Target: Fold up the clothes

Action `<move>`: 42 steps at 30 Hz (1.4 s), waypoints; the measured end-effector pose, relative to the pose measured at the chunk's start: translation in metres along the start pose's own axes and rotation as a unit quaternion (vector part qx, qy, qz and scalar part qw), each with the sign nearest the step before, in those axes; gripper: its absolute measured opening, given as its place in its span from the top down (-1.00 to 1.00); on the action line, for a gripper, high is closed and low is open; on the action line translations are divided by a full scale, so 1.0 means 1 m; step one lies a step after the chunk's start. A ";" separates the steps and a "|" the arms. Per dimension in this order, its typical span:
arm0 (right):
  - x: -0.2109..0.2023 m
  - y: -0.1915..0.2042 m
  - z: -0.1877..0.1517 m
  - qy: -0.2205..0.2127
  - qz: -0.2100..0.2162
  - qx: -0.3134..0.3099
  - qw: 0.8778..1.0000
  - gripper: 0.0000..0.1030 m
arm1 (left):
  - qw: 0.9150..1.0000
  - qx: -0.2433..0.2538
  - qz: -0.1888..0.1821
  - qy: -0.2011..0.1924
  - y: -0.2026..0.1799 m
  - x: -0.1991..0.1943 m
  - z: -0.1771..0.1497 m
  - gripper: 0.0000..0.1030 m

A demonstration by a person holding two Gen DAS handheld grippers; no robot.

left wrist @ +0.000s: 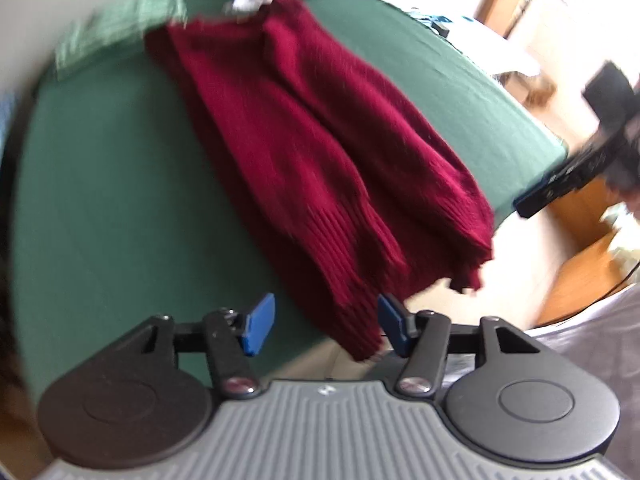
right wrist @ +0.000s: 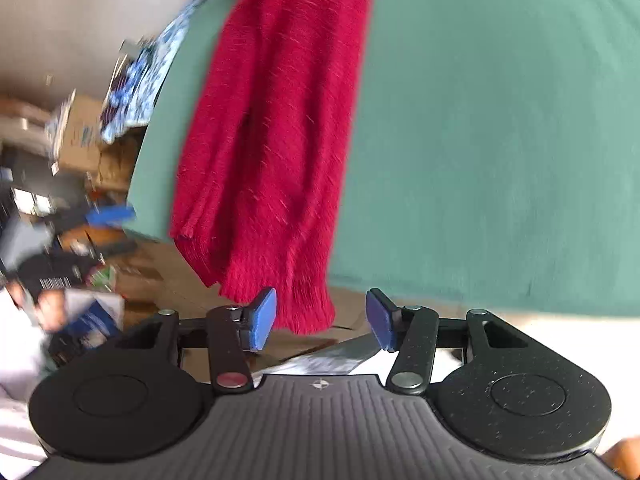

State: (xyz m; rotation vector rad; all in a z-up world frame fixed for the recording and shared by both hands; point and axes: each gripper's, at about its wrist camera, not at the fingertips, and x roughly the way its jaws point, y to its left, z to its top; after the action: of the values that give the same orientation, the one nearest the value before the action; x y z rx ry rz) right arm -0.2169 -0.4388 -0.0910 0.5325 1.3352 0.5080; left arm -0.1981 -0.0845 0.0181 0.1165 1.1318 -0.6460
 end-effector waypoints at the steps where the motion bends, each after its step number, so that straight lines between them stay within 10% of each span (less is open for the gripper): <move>1: 0.001 -0.003 -0.003 -0.002 0.006 0.010 1.000 -0.06 | 1.000 -0.019 -0.014 0.000 0.000 0.004 -0.006 -0.18; 16: 0.031 -0.007 -0.010 -0.020 0.022 0.058 0.998 -0.18 | 0.995 -0.065 -0.074 -0.019 0.003 0.066 -0.048 -0.67; 19: 0.034 -0.010 -0.009 -0.034 0.039 0.064 0.997 -0.18 | 0.994 -0.071 -0.082 -0.012 0.006 0.077 -0.047 -0.53; 24: 0.034 -0.012 -0.012 -0.034 0.036 0.061 0.997 0.14 | 0.993 -0.059 -0.099 0.015 0.011 0.080 -0.046 0.44; 30: -0.034 0.030 0.006 -0.016 -0.060 -0.045 0.997 0.05 | 0.992 0.037 -0.107 0.056 0.012 0.015 -0.050 -0.02; 36: -0.126 0.084 0.106 -0.115 -0.088 -0.121 0.982 -0.23 | 0.988 0.153 -0.021 -0.009 0.042 -0.060 0.036 -0.54; 42: -0.105 0.111 0.248 -0.130 -0.169 -0.191 0.958 -0.27 | 0.970 0.211 0.082 -0.089 0.067 -0.035 0.183 -0.74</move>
State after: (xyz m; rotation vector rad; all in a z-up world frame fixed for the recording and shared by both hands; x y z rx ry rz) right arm 0.0056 -0.4354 0.0961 0.0434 1.0126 0.3835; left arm -0.0247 -0.0887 0.1134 0.5006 0.7891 -0.7265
